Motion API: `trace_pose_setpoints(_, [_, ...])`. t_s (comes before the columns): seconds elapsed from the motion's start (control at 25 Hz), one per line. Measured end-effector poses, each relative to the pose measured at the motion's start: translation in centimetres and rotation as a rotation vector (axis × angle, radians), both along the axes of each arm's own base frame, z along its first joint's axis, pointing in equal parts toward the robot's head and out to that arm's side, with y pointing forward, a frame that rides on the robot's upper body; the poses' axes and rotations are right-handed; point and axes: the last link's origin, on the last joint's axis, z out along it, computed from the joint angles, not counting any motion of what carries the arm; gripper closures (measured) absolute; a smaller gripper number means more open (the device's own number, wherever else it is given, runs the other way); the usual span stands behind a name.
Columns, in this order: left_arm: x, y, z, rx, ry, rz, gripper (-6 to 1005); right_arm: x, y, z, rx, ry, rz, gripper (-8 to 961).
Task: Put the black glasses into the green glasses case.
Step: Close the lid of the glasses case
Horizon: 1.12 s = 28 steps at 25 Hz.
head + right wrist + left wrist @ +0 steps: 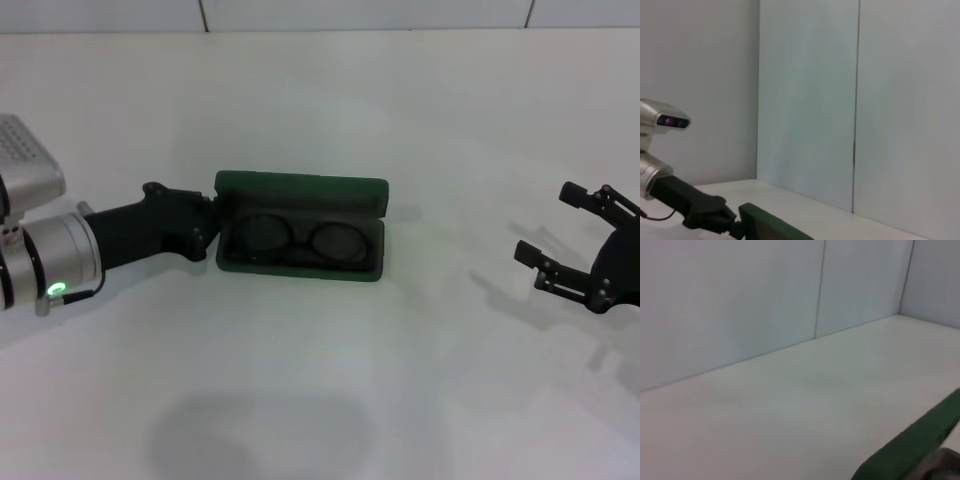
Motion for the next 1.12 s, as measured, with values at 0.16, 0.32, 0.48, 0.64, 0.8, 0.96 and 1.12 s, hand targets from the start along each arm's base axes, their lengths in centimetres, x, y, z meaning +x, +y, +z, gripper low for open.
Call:
trace_pose_setpoints(0.16, [0.2, 1.2, 0.6, 0.037, 0.015, 0.008, 921, -0.1, 0.0, -0.1, -0.007, -0.002, 0.005, 78])
trace_pose_setpoints(0.32, [0.4, 2.3, 1.3, 0.086, 0.014, 0.022, 921, -0.2, 0.1, -0.2, -0.008, -0.004, 0.008, 78])
trace_pose_setpoints(0.48, [0.4, 2.6, 1.7, 0.103, 0.007, 0.027, 920, -0.2, 0.2, -0.1, -0.007, -0.005, 0.01, 78])
trace_pose_setpoints(0.64, [-0.3, 1.8, 1.8, 0.091, -0.03, 0.08, 920, -0.2, 0.2, -0.2, -0.007, -0.005, 0.01, 78])
trace_pose_setpoints(0.8, [-1.1, -0.5, 2.3, 0.076, -0.088, 0.091, 919, -0.2, 0.2, -0.1, -0.007, -0.005, 0.01, 78])
trace_pose_setpoints(0.96, [0.0, -2.4, 4.0, 0.134, -0.199, 0.042, 919, -0.2, 0.2, -0.1, -0.003, -0.004, 0.008, 78])
trace_pose_setpoints(1.12, [1.2, -2.5, 6.3, 0.179, -0.393, 0.09, 918, -0.2, 0.2, -0.1, -0.004, -0.004, 0.007, 78])
